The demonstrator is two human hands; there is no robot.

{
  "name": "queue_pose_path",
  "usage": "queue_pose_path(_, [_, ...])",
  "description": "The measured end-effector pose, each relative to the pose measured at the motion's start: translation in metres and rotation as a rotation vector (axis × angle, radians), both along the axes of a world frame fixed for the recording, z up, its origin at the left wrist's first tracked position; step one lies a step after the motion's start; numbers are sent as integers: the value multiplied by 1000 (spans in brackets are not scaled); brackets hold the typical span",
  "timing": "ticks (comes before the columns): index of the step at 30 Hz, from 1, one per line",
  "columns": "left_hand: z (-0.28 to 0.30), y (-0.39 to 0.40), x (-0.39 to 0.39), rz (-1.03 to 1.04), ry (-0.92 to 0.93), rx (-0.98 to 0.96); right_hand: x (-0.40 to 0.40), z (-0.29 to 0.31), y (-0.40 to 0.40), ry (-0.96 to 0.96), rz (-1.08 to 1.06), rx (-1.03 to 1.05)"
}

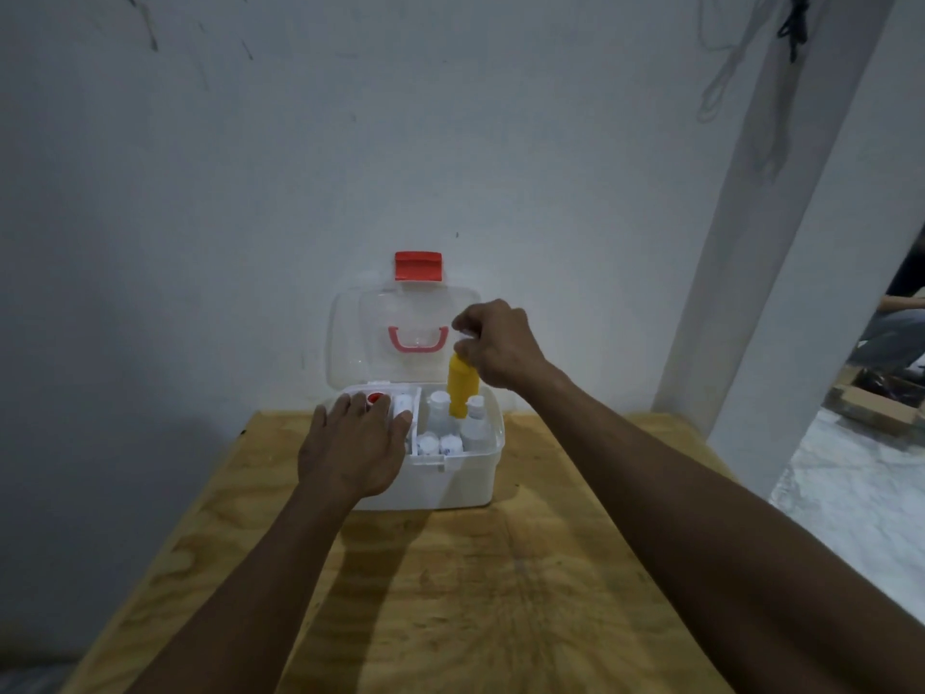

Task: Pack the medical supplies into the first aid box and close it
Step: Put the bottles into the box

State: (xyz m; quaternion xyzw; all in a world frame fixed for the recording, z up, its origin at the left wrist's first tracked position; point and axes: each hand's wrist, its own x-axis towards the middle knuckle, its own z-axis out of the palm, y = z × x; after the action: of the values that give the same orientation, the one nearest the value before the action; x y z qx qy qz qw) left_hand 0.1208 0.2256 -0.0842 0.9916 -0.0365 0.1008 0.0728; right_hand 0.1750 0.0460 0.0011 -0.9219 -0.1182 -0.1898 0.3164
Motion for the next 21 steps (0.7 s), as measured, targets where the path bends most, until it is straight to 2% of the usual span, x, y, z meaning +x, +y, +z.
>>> queue_pose_path(9, [0, 1, -1, -5, 8, -1, 11, -26, 1, 212, 28, -24])
queue_pose_path(21, [1, 0, -2, -2, 18, 1, 14, -19, 0, 319, 35, -35])
